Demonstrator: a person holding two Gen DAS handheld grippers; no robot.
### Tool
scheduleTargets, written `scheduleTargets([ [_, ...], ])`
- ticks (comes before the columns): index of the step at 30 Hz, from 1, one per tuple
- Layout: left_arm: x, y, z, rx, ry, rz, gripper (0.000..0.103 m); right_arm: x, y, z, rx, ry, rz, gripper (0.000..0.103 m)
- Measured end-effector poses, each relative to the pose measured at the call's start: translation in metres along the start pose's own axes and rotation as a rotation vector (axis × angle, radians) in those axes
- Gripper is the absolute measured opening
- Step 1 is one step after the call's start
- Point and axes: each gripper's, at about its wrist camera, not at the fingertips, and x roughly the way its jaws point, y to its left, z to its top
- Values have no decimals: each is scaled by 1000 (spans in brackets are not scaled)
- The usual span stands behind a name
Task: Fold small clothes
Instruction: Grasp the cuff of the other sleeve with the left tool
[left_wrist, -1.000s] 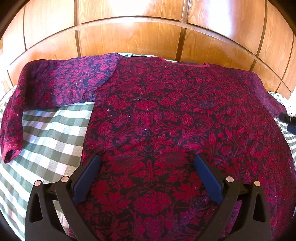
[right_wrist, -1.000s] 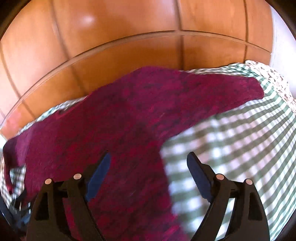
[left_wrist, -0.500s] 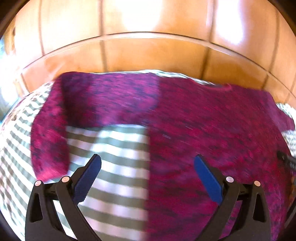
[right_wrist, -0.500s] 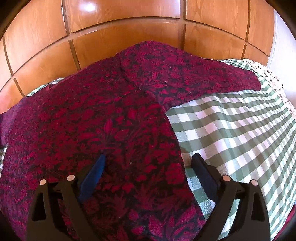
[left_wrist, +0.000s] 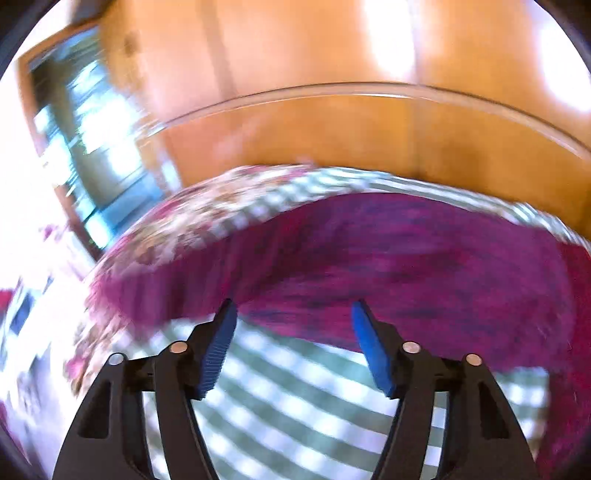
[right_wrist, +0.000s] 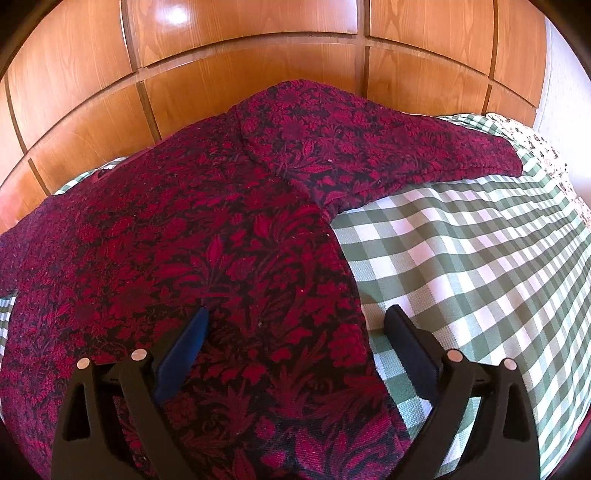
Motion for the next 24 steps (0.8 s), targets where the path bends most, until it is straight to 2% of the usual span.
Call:
scheduleTargets([
  [1,0,14,-2,-60,7,-5,79,0,0,0,0,1,0,96],
  [4,-6,32,-18,-155,28,-94,80,0,-1,0,1,0,0,96],
  [7,-15,26,-42,-201,72,-235,80,0,-1,1,1,-1,0,96],
  [10,-19,11,-56,-276,95,-431,80,1,-1,1,3,-1,2,96],
  [14,-9,2,-55,-416,104,-584,80,1,-1,1,4,-1,3,96],
  [15,-4,3,-53,-458,109,-591,80,1,-1,1,5,-2,4,96],
  [17,5,7,-51,-541,119,-581,90,1,0,1,3,-1,1,96],
  [18,9,10,-51,-574,116,-575,91,1,0,2,3,-1,1,96],
  [21,19,19,-52,-646,104,-554,92,1,-1,1,2,-1,1,96],
  [24,24,23,-43,-674,86,-540,92,1,2,2,0,1,-1,97],
])
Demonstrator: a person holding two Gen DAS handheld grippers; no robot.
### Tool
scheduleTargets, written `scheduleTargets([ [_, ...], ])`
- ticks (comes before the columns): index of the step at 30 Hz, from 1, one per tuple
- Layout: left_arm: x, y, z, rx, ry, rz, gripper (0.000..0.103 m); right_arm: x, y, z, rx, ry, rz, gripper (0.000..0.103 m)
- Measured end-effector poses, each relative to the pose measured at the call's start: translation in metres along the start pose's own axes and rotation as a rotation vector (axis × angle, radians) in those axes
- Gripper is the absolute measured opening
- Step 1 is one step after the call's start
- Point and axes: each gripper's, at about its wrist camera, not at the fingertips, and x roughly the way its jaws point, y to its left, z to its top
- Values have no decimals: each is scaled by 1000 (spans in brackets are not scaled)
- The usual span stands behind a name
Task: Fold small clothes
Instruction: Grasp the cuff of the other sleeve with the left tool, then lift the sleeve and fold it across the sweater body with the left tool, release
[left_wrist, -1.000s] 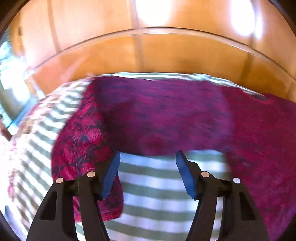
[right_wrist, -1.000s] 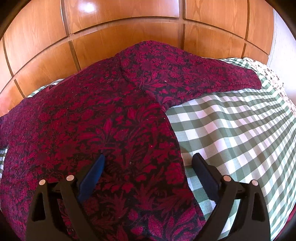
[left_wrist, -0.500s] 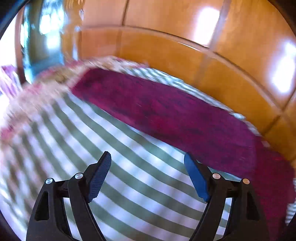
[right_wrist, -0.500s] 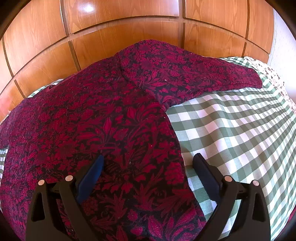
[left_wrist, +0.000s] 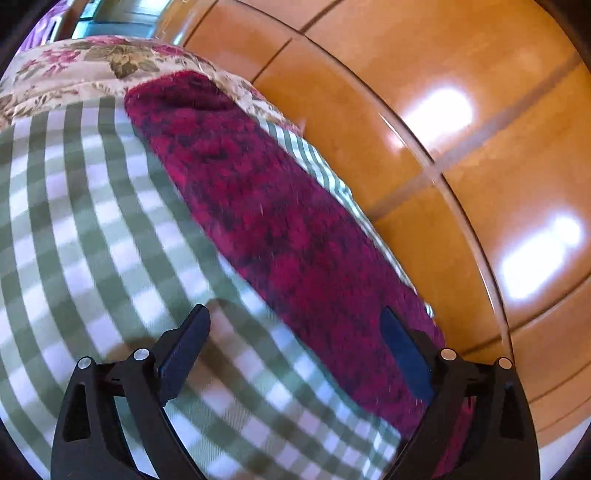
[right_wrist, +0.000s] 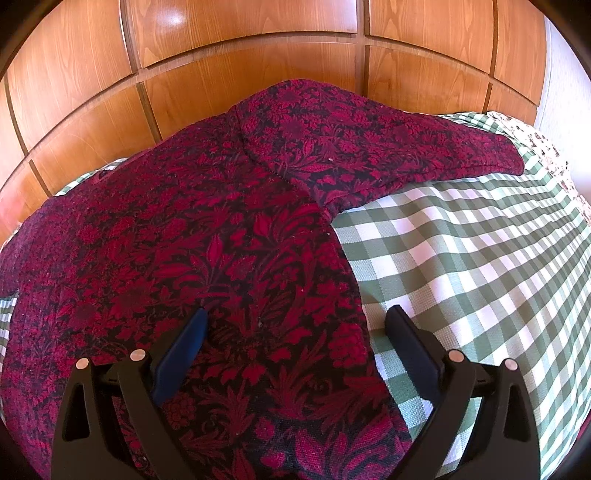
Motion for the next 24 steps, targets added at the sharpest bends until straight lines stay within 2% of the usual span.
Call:
scheduleTargets([
  [9,12,18,38,-179,-86,35,90,0,3,1,-1,0,0,97],
  [11,12,23,43,-222,-95,53,77,0,3,1,-3,0,-1,97],
  [13,12,28,48,-266,-102,61,68,1,4,1,-5,1,-2,97],
  [15,15,34,55,-270,-97,73,57,1,5,1,-7,2,-2,97],
  [17,20,38,59,-260,-73,107,29,2,6,1,-8,2,-3,97],
  [19,16,47,60,-270,-55,99,15,2,5,1,-8,2,-2,97],
  [21,16,53,65,-280,-43,67,12,2,6,1,-8,2,-2,97],
  [24,1,52,67,-270,-53,66,11,2,6,1,-8,1,-1,97],
])
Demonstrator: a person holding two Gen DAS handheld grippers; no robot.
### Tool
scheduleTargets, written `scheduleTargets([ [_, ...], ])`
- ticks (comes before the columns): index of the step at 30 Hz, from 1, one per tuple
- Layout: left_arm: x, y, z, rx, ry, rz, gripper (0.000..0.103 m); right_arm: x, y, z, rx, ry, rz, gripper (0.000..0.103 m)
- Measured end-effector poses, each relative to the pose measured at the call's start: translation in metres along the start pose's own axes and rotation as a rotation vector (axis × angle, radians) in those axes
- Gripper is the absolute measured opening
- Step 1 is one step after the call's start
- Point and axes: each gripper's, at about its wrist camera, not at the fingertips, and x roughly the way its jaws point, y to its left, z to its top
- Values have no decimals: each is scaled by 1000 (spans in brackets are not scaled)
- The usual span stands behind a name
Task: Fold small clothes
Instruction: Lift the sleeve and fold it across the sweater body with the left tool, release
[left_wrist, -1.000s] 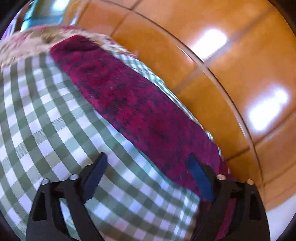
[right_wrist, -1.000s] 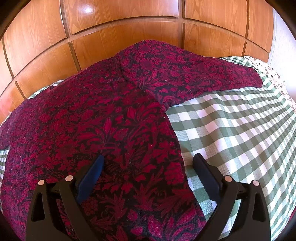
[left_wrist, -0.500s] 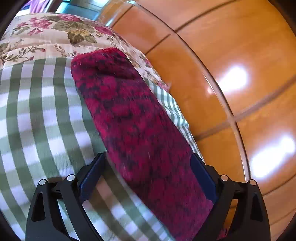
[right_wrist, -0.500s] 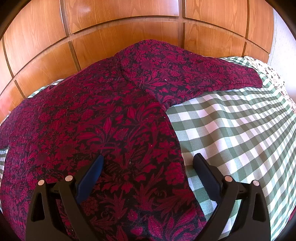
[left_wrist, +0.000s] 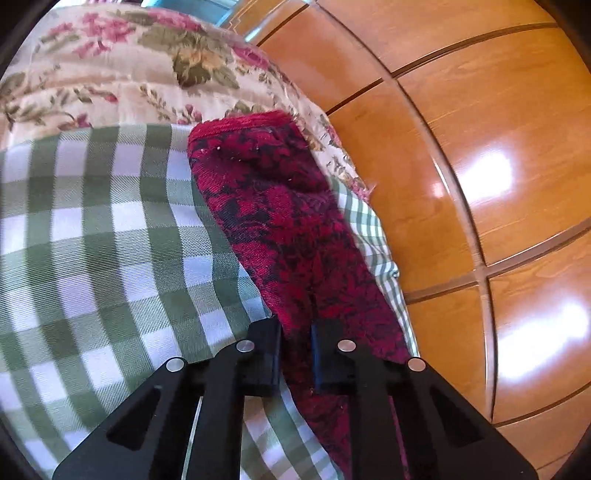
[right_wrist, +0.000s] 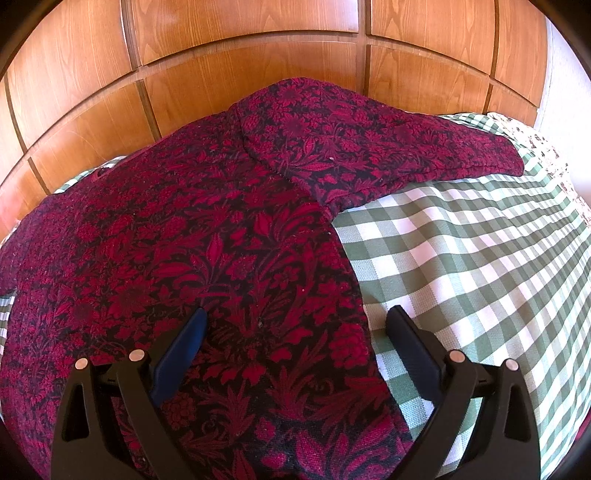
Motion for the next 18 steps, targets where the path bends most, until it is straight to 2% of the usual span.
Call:
scheduleTargets([
  [5,-31,-48,-13,176,-98,7,11,0,-1,0,0,0,1,97],
  [8,-49,-79,-28,265,-133,-29,10,0,0,0,1,-1,3,97],
  [14,-78,-137,-72,444,-172,-98,10,0,1,1,7,-3,13,97],
  [18,-89,-172,-116,601,-158,-168,10,0,1,1,13,-5,20,97],
])
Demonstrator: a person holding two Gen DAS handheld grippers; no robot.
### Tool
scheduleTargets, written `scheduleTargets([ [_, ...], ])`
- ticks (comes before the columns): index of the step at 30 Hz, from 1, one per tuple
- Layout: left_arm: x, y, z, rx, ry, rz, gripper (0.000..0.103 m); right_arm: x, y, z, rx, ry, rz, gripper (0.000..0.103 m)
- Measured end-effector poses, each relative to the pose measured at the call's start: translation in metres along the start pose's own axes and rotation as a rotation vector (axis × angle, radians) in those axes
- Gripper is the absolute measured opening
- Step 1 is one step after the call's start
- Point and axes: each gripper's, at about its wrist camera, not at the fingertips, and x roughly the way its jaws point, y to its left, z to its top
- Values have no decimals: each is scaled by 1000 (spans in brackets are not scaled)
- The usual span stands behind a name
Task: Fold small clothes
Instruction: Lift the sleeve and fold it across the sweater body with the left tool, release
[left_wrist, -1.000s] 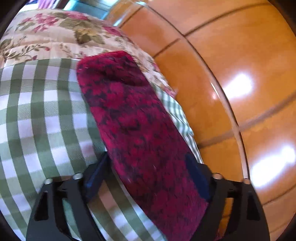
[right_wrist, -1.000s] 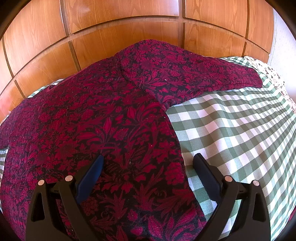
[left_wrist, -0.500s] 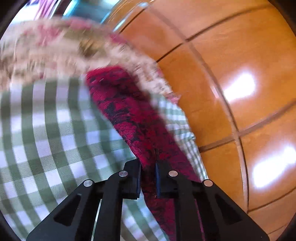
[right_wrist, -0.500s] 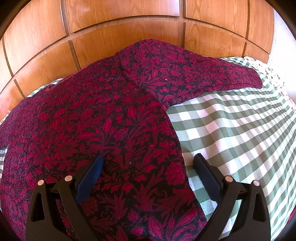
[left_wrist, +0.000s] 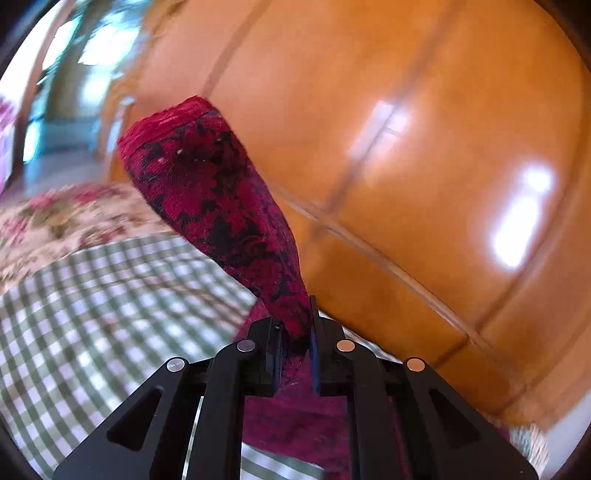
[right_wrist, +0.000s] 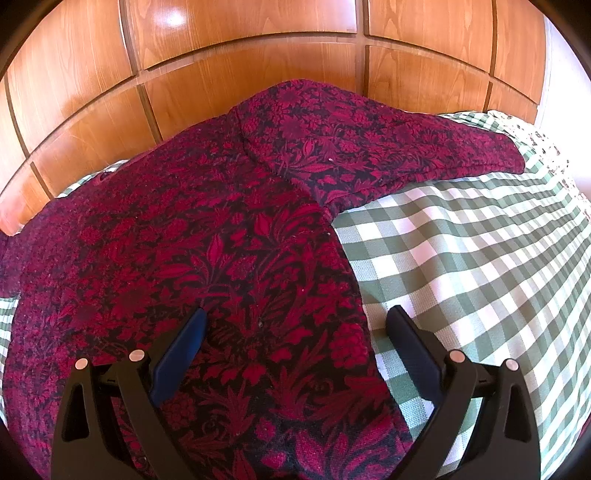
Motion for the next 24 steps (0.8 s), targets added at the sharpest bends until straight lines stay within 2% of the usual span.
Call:
scheduleTargets([
  [2,-1,-28,-13,82,16,-46,10,-1,-1,0,3,-2,4,97],
  [5,-4,-67,-36,225,19,-83,10,0,-1,0,4,-2,6,97],
  [8,-1,-99,-64,320,38,-107,10,-1,-2,0,4,-2,8,97],
  [14,14,-150,-124,416,135,-127,10,-2,-5,-1,9,-3,17,97],
  [22,42,-203,-183,522,221,-144,10,-4,-8,-2,9,-4,22,98],
  [24,53,-214,-201,559,260,-141,19,-4,-8,-2,11,-4,25,98],
])
